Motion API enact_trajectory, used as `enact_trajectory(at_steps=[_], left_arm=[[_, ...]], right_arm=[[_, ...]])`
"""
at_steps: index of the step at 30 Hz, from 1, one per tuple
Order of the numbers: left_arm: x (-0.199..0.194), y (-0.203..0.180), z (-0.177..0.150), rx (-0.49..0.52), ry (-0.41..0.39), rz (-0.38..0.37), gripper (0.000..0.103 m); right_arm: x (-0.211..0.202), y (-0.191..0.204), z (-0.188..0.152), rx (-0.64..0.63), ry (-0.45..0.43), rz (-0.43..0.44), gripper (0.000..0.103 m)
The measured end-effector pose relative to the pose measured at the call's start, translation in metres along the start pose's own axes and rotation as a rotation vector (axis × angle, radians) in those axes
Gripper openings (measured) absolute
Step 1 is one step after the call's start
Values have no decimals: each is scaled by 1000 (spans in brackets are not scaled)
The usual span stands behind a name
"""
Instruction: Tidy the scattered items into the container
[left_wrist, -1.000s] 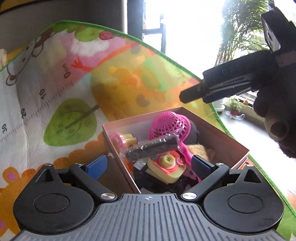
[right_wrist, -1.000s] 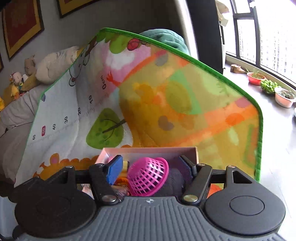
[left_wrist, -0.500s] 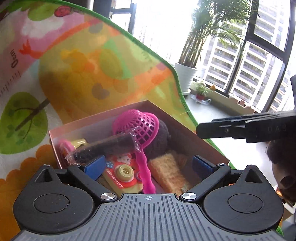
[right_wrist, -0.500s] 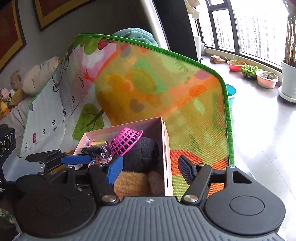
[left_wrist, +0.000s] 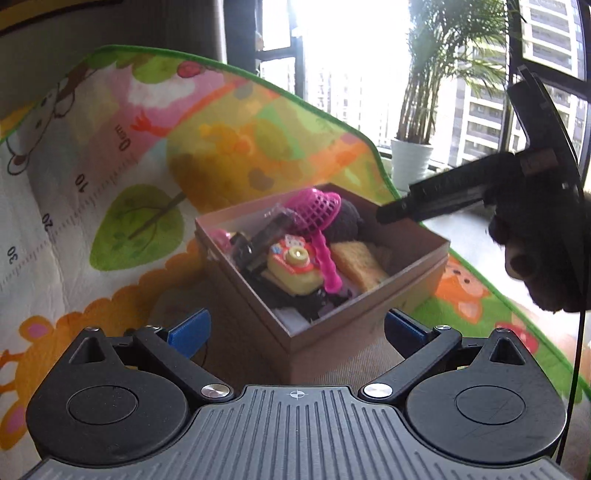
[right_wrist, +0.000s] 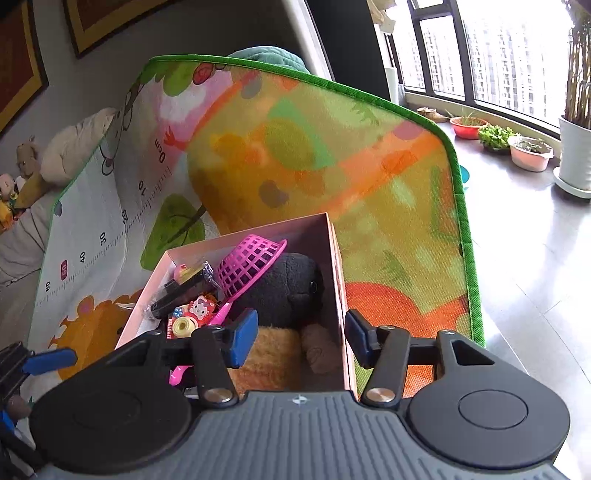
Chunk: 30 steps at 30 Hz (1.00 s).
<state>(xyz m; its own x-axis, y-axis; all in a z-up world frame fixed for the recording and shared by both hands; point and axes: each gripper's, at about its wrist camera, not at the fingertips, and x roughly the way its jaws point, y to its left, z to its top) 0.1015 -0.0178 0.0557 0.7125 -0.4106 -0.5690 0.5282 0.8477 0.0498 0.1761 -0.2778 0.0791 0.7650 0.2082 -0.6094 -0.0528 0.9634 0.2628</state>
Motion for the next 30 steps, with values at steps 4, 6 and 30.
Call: enact_trajectory(at_steps=[4,6,30], left_arm=[[14,-8,-6,-6,15,-15,103],[20,-10,-4,-17,7,-33,102],[-20,46,-32,-178,-4,199,103]], right_arm=[[5,-4,-3,16,10,-30,53],[9,-5,-6,22,34,-14,53],[41,107,-24,-148,63,144,69]])
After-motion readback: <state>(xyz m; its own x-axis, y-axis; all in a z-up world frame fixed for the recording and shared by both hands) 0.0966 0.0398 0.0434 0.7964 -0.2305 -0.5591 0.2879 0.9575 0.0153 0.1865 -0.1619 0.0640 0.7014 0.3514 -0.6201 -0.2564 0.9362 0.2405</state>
